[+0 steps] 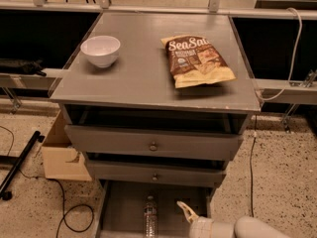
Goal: Pick water bottle from bottom drawer and place on counter
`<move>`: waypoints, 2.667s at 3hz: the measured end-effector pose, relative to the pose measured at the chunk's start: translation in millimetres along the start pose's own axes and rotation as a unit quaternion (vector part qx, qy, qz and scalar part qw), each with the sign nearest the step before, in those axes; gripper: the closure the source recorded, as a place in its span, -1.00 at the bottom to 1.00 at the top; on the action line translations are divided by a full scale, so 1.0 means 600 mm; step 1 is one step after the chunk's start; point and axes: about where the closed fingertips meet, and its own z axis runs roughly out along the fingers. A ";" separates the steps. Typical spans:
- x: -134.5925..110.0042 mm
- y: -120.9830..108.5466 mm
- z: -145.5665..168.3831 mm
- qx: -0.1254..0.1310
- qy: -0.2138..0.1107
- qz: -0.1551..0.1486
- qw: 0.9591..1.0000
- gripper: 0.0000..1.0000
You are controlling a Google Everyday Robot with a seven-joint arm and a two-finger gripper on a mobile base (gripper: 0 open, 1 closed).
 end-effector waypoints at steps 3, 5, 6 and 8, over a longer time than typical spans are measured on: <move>-0.007 -0.011 0.012 0.047 -0.013 0.002 0.999 -1.00; -0.013 -0.025 0.043 0.068 -0.013 0.016 0.997 -1.00; -0.023 -0.015 0.080 0.073 -0.052 0.060 0.994 -1.00; -0.020 0.001 0.159 0.093 -0.081 0.126 0.984 -1.00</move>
Offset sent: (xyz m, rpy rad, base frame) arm 0.0016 0.0011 -0.0010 0.0121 -0.0392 -0.0404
